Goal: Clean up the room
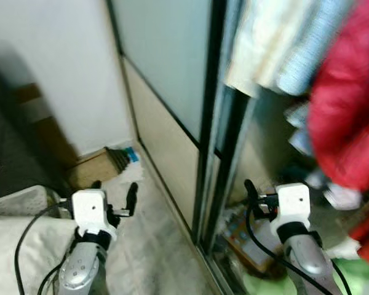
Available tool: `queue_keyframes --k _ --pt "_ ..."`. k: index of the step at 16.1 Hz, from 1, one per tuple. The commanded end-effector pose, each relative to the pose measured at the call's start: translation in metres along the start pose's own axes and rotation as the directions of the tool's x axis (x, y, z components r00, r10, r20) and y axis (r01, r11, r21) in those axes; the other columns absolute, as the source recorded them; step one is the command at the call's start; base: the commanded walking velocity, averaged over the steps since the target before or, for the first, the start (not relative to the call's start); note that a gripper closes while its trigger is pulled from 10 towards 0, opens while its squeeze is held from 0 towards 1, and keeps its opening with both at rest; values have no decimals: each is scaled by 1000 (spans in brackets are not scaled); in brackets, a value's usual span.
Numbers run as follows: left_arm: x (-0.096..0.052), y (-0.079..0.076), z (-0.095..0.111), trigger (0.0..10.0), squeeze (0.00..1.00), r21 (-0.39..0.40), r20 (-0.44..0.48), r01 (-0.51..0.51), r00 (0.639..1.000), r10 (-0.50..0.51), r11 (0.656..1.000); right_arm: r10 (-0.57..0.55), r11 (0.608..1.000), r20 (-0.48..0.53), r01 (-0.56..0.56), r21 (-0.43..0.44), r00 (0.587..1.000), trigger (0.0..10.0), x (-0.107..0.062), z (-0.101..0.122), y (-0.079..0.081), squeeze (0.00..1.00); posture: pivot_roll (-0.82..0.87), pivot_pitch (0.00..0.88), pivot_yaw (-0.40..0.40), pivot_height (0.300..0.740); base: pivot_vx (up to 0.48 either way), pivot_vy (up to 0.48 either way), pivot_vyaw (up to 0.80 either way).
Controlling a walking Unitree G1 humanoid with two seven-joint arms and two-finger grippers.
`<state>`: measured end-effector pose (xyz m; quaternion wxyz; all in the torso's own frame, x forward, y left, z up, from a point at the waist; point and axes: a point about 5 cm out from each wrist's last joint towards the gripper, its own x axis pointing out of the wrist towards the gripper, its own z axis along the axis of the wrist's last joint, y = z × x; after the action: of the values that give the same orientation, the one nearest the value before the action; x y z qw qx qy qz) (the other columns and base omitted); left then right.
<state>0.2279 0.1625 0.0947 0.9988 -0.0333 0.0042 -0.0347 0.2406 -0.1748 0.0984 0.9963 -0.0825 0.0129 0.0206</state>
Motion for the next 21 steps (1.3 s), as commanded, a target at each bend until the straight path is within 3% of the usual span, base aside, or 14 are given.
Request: queue_keyframes --k 1,5,11,12,21 --pt "-2 5 0 10000 0 12 -13 -12 1000 12 1000 7 1000 5 -7 10 1000 10000 1 3 3 0 -35 36 -12 740 0 0 800" --pt "-6 8 1 10000 0 16 -7 -35 999 35 999 -28 1000 -2 28 0 1000 10000 -11 4 0 0 -17 33 -29 740 0 0 800" --pt "-15 12 3 10000 0 -9 -9 -55 998 54 998 -51 998 -26 50 -45 998 10000 -45 8 -13 0 -30 35 -25 740 0 0 800" --pt "-18 8 3 10000 0 1 -14 -20 1000 20 1000 -54 998 -41 52 -47 998 10000 -50 5 -15 0 -30 35 -25 740 0 0 800" --pt "-18 7 4 10000 0 -5 -15 -19 1000 18 1000 -17 998 -43 15 -55 999 10000 -44 6 -8 0 -22 44 -26 740 0 0 800"
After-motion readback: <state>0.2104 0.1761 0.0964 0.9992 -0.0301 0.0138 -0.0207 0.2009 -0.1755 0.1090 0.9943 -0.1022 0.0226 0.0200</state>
